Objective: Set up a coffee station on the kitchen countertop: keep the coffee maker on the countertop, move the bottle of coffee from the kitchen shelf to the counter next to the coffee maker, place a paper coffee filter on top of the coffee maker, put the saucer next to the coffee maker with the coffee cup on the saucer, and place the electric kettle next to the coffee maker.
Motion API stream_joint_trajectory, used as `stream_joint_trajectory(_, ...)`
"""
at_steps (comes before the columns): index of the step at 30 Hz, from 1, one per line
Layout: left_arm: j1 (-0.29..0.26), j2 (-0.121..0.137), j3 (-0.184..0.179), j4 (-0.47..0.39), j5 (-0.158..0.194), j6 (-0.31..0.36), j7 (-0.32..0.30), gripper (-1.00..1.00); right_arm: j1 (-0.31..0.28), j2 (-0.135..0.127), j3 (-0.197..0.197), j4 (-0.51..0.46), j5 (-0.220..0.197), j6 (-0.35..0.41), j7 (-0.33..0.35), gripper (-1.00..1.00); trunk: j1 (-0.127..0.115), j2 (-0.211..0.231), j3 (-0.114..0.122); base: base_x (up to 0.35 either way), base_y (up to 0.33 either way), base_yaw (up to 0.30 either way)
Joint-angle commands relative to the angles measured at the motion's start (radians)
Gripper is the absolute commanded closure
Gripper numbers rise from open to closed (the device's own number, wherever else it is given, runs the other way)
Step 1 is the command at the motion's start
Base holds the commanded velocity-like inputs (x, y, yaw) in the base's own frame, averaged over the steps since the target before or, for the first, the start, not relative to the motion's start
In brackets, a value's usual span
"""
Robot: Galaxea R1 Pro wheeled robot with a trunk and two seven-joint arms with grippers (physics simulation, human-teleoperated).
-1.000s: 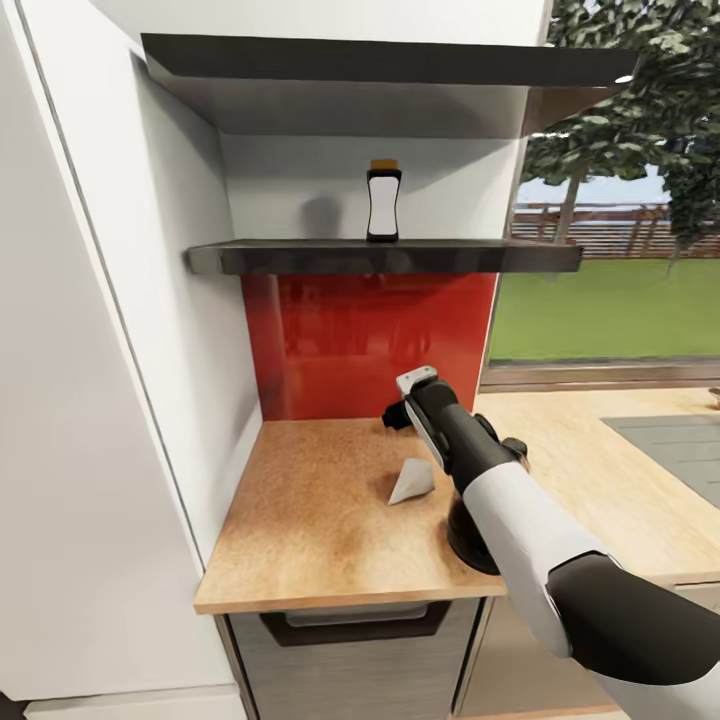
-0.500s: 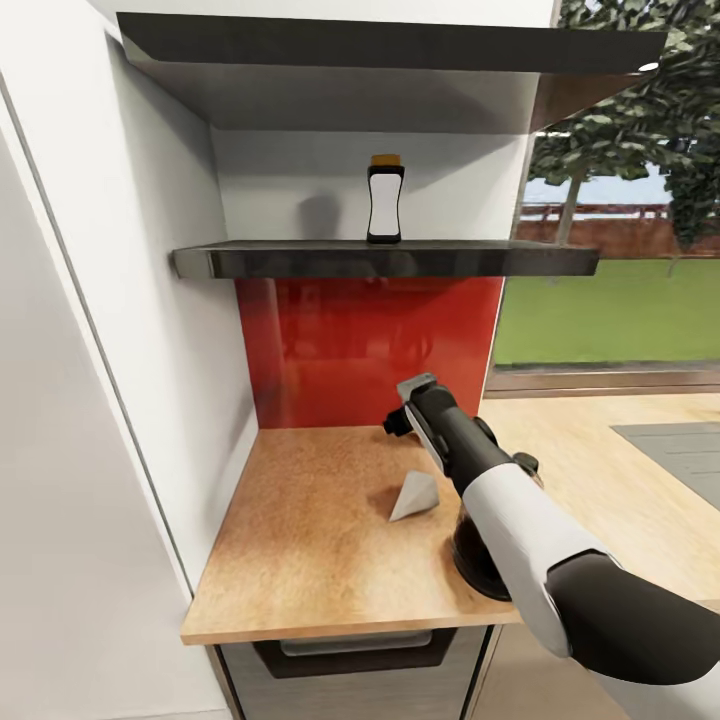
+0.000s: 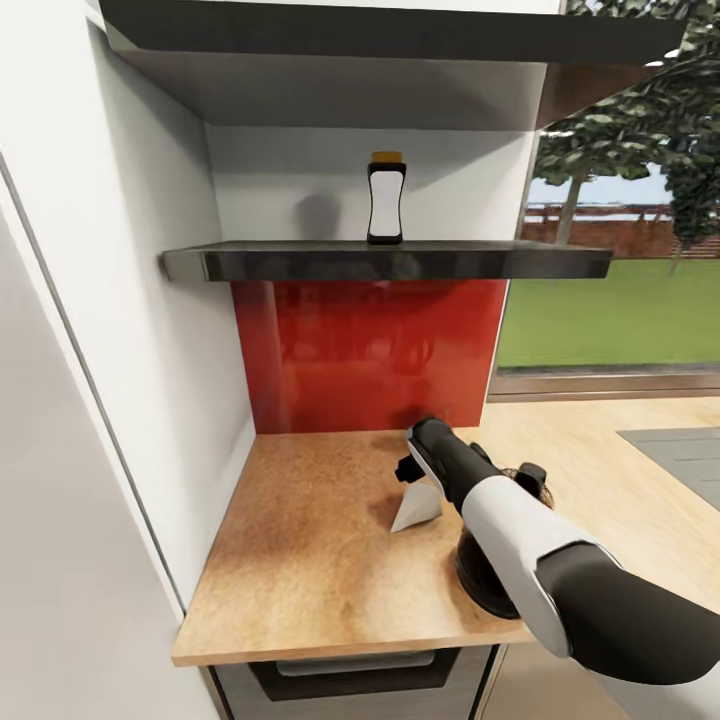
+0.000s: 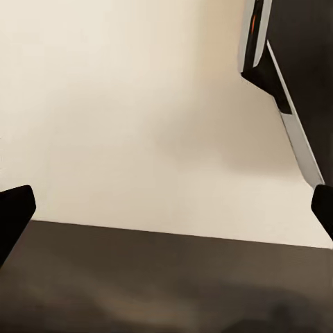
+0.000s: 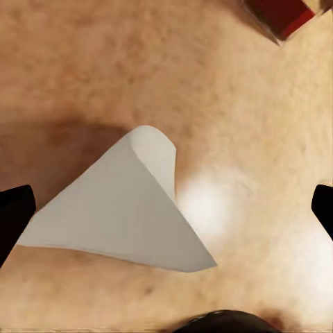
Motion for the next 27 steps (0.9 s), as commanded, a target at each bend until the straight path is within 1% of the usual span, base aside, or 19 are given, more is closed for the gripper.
stream_joint_trajectory(1, 0.0, 0.0, 0.001, -0.001, 0.0, 0.003, 0.001, -1.0, -0.001, 0.0, 0.003, 0.003, 0.003, 0.005, 0.0, -1.0, 0.001, -0.002, -0.002, 0.019, 0.0, 0.0)
stream_joint_trajectory(12, 0.0, -0.001, -0.001, -0.001, -0.001, 0.004, 0.0, -1.0, -0.001, 0.0, 0.004, 0.061, 0.005, 0.006, -0.005, -1.0, 0.001, -0.002, -0.002, 0.001, 0.0, 0.0)
stream_joint_trajectory(19, 0.0, -0.001, -0.001, -0.001, -0.001, 0.004, 0.0, -1.0, -0.001, 0.0, 0.003, 0.068, 0.005, 0.006, -0.005, -1.0, 0.001, -0.002, -0.002, 0.091, 0.0, 0.0)
stream_joint_trajectory(27, 0.0, -0.003, -0.001, -0.001, -0.001, 0.004, -0.001, -1.0, -0.001, 0.0, 0.003, 0.069, 0.005, 0.006, -0.005, -1.0, 0.001, -0.002, -0.002, 0.012, 0.0, 0.0)
